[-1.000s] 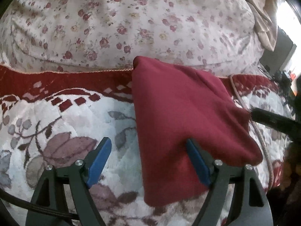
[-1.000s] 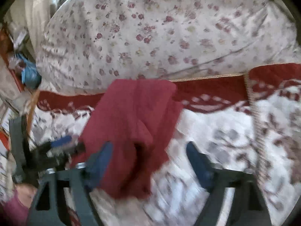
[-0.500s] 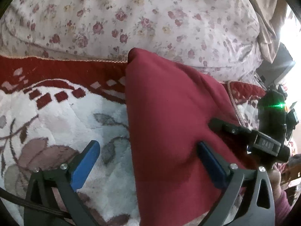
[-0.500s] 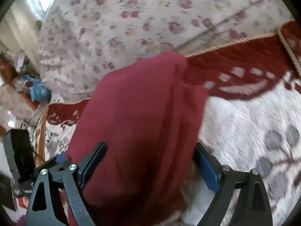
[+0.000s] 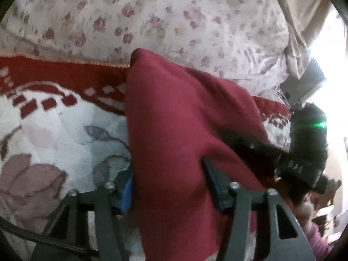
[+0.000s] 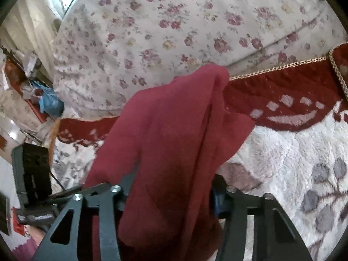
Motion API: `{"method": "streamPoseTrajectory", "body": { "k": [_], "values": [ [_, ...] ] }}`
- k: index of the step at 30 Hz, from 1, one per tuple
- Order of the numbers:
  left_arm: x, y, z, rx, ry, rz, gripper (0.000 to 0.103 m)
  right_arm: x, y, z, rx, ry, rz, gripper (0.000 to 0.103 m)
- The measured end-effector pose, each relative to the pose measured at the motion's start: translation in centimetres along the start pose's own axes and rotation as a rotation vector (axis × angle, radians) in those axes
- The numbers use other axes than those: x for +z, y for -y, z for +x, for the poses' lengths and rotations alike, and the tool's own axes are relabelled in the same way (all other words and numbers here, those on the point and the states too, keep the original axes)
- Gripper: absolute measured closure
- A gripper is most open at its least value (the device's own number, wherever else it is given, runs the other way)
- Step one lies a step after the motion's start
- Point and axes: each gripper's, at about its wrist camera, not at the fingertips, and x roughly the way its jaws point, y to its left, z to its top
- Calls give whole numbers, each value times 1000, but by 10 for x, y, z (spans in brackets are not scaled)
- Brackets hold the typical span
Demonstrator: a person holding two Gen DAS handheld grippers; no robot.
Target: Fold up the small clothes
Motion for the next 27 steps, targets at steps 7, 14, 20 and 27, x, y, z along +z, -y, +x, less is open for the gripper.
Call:
{"method": "streamPoseTrajectory", "body": {
  "k": [7, 14, 20, 27],
  "values": [
    [-24, 19, -61, 23, 9, 37, 55, -12, -43, -35, 64, -6, -52, 52],
    [-63, 13, -114, 109, 16, 35, 55, -51, -76, -41, 143, -69, -63, 52],
    [-98, -8, -97, 209, -36, -20, 36, -85, -83, -20, -18, -167, -128, 38],
    [-99, 1, -124, 376, 74, 23, 17, -97, -96, -81, -110, -49, -179, 37]
  ]
}}
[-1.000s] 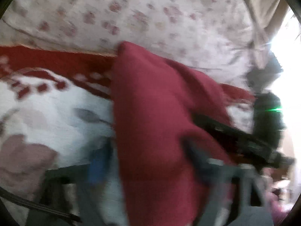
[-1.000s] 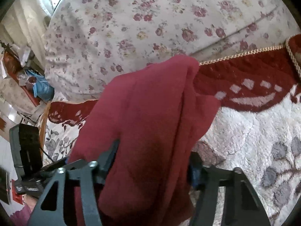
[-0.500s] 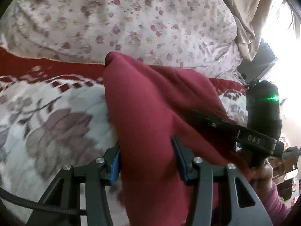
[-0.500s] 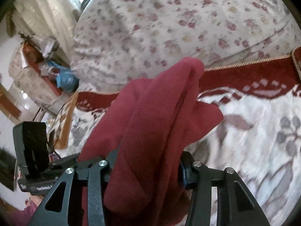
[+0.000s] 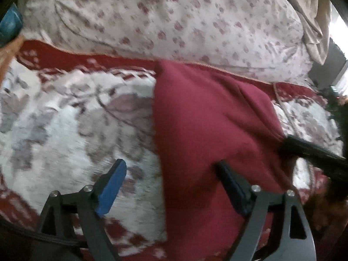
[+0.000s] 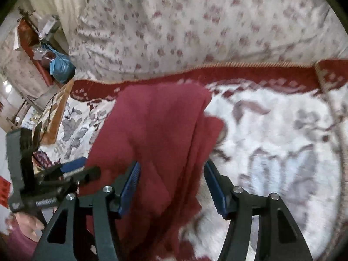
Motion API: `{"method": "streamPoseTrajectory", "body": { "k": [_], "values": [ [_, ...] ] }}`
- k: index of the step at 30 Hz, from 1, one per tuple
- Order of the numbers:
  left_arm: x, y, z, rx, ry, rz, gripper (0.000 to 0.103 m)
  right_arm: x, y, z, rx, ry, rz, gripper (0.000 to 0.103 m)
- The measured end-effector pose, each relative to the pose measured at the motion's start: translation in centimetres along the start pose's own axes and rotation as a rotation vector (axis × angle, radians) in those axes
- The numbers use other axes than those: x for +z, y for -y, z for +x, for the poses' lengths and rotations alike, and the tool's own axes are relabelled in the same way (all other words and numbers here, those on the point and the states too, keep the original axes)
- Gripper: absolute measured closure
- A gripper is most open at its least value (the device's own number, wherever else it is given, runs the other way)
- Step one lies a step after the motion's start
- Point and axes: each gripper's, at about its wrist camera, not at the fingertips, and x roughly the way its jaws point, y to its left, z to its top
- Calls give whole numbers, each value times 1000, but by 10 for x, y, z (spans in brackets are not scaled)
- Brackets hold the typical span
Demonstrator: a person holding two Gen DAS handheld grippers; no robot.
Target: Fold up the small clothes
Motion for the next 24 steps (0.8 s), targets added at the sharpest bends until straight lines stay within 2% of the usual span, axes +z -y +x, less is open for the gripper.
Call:
{"method": "streamPoseTrajectory", "body": {
  "k": [3, 6, 9, 11, 13, 15, 21, 23, 24],
  "values": [
    [-2, -2, -3, 39, 25, 6, 17, -4, -14, -28, 47, 49, -37, 37],
    [-7, -4, -4, 45, 18, -3, 17, -12, -44, -42, 80, 51, -163, 37],
    [-9, -3, -10, 69, 33, -5, 16, -23, -68, -38, 101, 19, -274, 41],
    [-11, -4, -15, 95, 56, -12, 16, -35, -69, -21, 12, -34, -314, 46],
    [-12, -2, -19, 113, 76, -13, 16, -45, -56, -1, -50, -101, -279, 56],
    [-12, -1, -23, 128, 88, -14, 16, -54, -46, 15, -73, -131, -263, 57],
    [-11, 8, -36, 158, 115, 21, 16, -53, -52, -2, -67, -92, -236, 54],
    [-11, 14, -42, 184, 137, 52, 16, -49, -54, -14, -62, -68, -217, 47],
    [-11, 17, -44, 193, 148, 63, 16, -46, -57, -21, -80, -38, -216, 38]
  ]
}}
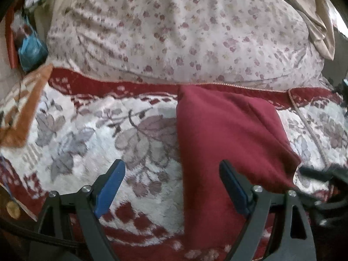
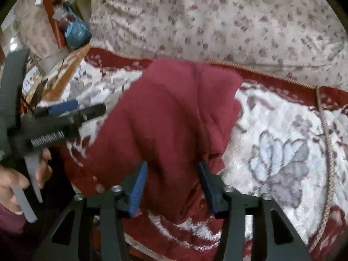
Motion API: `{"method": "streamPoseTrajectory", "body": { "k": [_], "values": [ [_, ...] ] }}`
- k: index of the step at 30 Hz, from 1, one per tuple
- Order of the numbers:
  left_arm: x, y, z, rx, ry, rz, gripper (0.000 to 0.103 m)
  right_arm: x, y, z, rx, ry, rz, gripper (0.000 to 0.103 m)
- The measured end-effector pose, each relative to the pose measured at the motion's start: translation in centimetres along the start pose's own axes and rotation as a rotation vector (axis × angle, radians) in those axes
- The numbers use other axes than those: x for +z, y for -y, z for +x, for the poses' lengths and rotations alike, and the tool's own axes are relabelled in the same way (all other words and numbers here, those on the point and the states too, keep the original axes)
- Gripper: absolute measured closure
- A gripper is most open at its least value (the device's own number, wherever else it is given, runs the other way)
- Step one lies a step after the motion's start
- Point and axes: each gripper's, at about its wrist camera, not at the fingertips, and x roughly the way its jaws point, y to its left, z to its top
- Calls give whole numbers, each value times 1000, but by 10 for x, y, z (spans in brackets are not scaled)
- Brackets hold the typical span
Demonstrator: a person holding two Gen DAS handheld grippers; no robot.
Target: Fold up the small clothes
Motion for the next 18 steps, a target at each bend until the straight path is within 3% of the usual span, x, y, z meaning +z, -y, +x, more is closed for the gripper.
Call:
{"method": "streamPoseTrajectory", "body": {
  "k": [1, 5, 10, 18],
  "values": [
    [1, 2, -3, 5, 13, 8, 16, 3, -1, -5, -21, 19, -4, 31],
    [2, 4, -12, 2, 40, 9, 16, 11, -6, -17, -120, 87, 9, 23],
    [3, 1, -17, 10, 54, -6, 16, 18, -3, -19, -149, 125, 75, 15],
    [4, -4, -17, 22, 64, -29, 16, 22, -5, -7, -154, 102, 102, 12]
  ]
}}
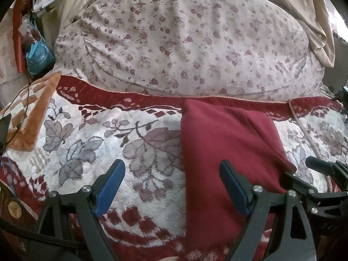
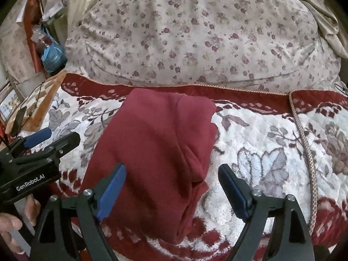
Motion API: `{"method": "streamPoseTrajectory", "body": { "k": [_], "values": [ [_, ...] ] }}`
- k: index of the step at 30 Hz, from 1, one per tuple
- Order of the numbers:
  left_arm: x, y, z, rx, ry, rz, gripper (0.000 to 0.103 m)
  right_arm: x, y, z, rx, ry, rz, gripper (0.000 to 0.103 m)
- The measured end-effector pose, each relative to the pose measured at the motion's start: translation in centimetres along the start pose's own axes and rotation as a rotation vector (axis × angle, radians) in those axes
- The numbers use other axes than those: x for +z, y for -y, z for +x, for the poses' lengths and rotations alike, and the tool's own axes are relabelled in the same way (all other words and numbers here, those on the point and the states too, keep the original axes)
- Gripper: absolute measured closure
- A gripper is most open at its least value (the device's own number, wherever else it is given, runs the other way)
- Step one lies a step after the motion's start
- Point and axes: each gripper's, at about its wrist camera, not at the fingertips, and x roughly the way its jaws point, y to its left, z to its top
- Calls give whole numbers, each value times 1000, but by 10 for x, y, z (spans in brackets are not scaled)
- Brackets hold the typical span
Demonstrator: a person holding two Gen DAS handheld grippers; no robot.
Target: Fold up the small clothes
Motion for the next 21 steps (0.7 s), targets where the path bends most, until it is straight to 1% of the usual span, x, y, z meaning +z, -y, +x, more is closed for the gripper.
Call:
{"method": "streamPoseTrajectory", "body": {
  "k": [21],
  "values": [
    [0, -1, 1, -1, -2, 1, 16, -2, 0, 7, -5, -17, 1, 11]
  ]
}}
